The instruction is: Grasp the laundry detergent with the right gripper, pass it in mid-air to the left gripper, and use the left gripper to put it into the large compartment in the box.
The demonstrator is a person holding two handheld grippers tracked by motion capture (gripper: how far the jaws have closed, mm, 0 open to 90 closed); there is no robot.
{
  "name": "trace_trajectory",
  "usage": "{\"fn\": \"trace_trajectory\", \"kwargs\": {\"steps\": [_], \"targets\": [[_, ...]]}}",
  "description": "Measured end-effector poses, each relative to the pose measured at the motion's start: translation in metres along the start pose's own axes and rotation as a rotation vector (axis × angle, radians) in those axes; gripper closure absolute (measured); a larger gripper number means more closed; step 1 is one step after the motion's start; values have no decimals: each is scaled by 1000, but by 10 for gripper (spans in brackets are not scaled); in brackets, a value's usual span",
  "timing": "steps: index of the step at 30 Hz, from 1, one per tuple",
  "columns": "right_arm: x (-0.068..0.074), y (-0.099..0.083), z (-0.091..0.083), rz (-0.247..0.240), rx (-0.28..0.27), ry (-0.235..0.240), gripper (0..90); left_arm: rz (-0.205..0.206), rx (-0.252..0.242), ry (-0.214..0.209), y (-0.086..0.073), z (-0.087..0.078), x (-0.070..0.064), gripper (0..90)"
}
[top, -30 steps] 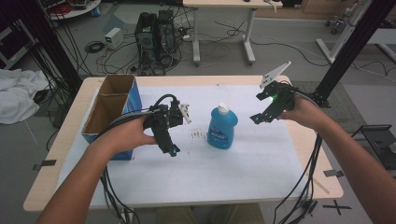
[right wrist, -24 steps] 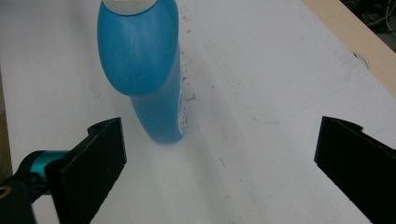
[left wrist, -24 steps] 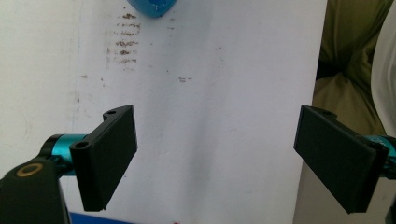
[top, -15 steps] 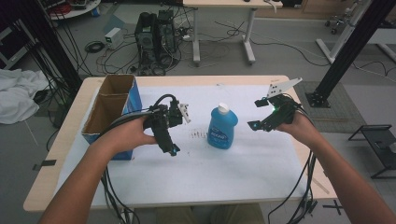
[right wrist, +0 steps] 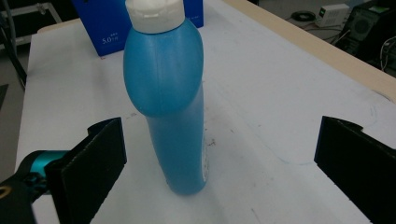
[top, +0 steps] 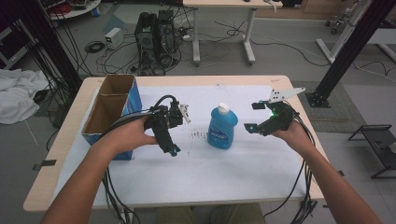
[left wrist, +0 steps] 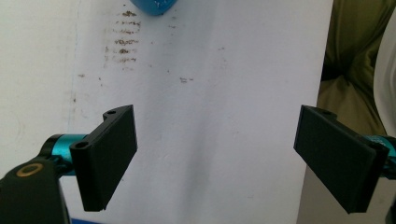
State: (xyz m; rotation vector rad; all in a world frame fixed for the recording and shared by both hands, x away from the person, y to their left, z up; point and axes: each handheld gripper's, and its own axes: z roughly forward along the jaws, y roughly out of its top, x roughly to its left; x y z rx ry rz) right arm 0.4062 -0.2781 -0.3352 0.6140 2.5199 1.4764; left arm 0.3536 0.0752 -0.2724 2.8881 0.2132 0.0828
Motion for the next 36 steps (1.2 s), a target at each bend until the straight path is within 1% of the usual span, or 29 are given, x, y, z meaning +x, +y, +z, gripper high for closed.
{"fn": "trace_trajectory", "kwargs": {"steps": [1,3,4,7,10,11,12,13,15,16,17,20,21,24,25,27,28,29,31,34,36], "targets": [[1,-5,2,0,-21,0,12,-4,-6,-1,0,1,0,133],[2,-7,3,4,-27,-2,12,-8,-5,-7,-1,1,1,133],[2,-10,5,11,-42,-4,12,-4,-1,-1,-1,1,1,133],[4,-20,10,26,-48,4,12,-8,-8,-3,-1,2,1,133],[5,-23,12,25,-52,6,12,-6,-5,-6,-1,2,1,133],[6,-24,14,16,-58,7,12,-5,-5,-5,0,2,1,133],[7,-26,16,27,-58,7,12,-3,-3,-4,0,2,1,133],[8,-27,19,23,-63,17,12,-4,-4,-4,0,2,1,133],[8,-28,22,20,-65,22,12,-3,-5,-4,0,2,1,133],[8,-28,23,10,-53,21,12,-3,-5,-4,0,2,1,133],[9,-27,27,-4,-55,24,12,-6,-1,1,-1,1,1,133],[10,-27,31,-1,-54,33,12,-6,-8,-4,-1,2,1,133],[11,-28,35,7,-44,32,12,-3,4,2,-1,1,1,133],[10,-28,38,13,-42,33,12,-5,4,0,-2,1,1,133],[10,-29,41,15,-45,39,12,-8,-8,-3,-2,2,1,133],[10,-29,43,17,-55,37,12,-6,-3,-3,-2,2,2,133],[11,-28,46,9,-53,44,12,-10,-10,-6,-3,2,2,133],[11,-28,46,9,-53,44,12,-11,-5,-4,-2,2,2,133],[13,-28,52,2,-41,41,12,-9,-3,-1,-2,2,2,133],[13,-28,56,-1,-45,53,12,-12,-9,-10,-2,3,2,133],[13,-28,59,1,-41,53,12,-8,-4,-2,-2,3,3,133]]}}
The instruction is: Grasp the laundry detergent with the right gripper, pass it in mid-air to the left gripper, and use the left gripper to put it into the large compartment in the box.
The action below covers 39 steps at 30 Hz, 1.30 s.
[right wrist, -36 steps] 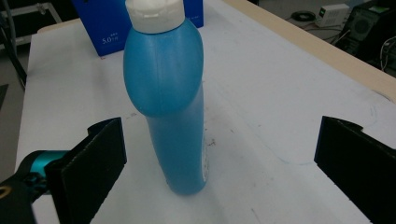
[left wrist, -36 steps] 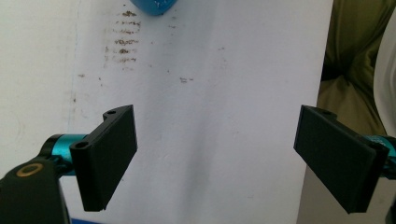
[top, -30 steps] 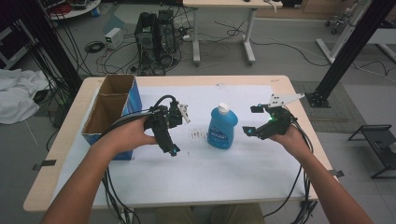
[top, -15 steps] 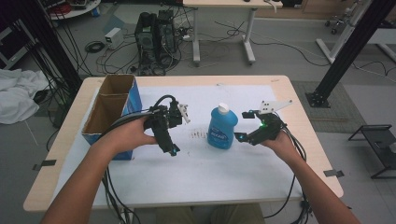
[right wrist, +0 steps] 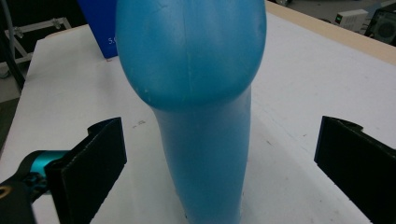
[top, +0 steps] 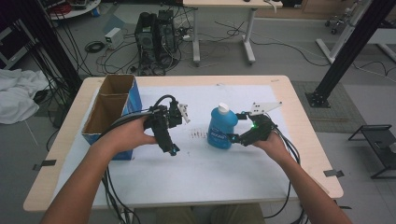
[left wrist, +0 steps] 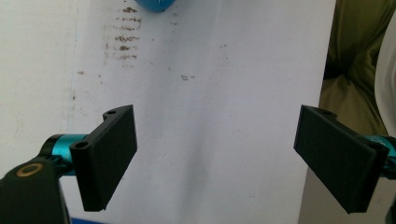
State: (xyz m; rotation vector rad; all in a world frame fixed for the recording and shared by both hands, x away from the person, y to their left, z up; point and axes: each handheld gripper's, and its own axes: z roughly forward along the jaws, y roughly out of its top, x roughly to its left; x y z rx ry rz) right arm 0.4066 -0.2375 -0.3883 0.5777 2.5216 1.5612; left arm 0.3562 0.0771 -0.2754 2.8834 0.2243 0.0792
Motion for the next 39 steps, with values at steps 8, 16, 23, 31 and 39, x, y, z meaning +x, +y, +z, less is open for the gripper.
{"fn": "trace_trajectory", "kwargs": {"steps": [8,16,23,31,39], "targets": [[3,3,13,-3,-15,3,12,-2,3,-7,-1,1,1,133],[3,7,26,-27,-26,3,12,-7,-4,-7,-3,1,1,133],[2,6,31,-13,-33,1,13,-8,-1,-7,-5,1,1,133],[2,4,32,-3,-29,0,33,-11,-4,-5,-5,1,1,133],[2,3,34,-4,-34,13,133,-11,-3,-2,-5,1,1,133]]}}
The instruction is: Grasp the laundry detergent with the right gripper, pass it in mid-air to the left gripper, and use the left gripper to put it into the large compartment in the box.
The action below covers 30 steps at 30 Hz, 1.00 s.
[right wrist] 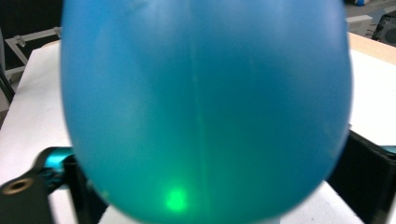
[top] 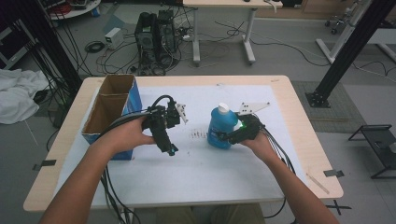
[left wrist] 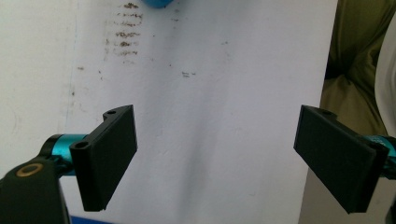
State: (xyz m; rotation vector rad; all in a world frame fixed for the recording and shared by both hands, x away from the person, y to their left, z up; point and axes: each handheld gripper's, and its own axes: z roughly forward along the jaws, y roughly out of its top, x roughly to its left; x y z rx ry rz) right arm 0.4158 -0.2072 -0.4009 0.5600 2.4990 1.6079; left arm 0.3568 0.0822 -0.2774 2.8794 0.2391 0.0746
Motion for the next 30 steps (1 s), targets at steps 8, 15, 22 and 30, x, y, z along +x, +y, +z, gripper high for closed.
{"fn": "trace_trajectory", "kwargs": {"steps": [8,15,22,30], "targets": [[0,0,0,-4,1,0,150,-4,-9,-4,-1,0,0,133],[0,0,0,-11,0,-14,165,-5,-10,-6,-1,0,0,133],[1,0,0,-21,-3,1,247,-7,-9,-6,-1,0,0,133],[1,0,1,-27,-6,-6,266,-4,-1,-2,-1,-1,0,133]]}}
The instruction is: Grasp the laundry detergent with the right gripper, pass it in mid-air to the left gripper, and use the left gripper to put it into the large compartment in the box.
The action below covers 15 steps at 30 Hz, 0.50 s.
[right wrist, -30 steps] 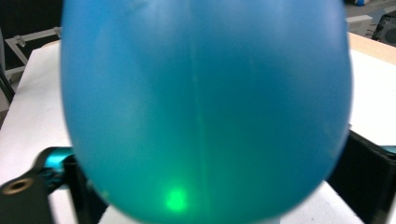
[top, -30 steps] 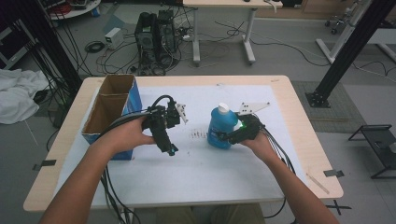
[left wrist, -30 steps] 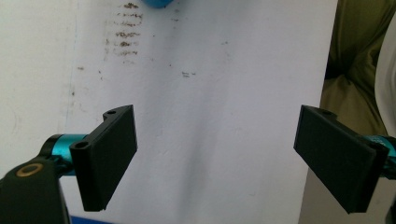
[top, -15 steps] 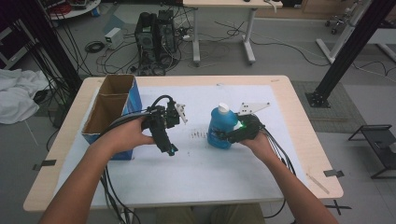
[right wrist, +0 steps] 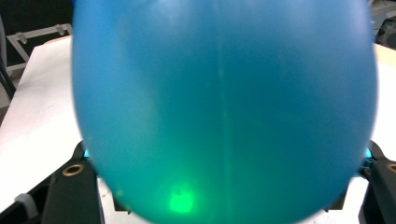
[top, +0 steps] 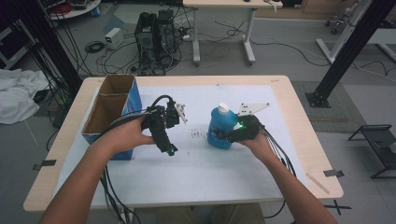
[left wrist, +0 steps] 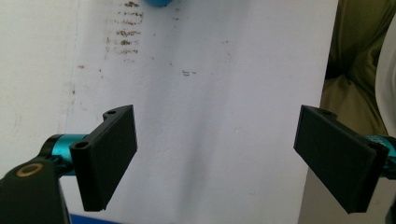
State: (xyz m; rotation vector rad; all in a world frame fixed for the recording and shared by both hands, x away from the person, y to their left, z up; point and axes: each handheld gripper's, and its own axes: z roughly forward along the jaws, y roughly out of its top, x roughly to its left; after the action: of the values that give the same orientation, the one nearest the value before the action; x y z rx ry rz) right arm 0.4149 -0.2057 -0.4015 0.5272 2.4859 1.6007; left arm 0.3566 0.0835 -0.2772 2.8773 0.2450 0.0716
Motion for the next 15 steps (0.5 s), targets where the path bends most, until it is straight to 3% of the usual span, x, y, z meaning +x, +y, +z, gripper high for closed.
{"fn": "trace_trajectory", "kwargs": {"steps": [3,15], "targets": [[1,0,-1,12,2,2,284,3,7,5,0,-1,0,133],[2,1,0,-15,-4,0,403,-1,-10,4,-2,0,0,133]]}}
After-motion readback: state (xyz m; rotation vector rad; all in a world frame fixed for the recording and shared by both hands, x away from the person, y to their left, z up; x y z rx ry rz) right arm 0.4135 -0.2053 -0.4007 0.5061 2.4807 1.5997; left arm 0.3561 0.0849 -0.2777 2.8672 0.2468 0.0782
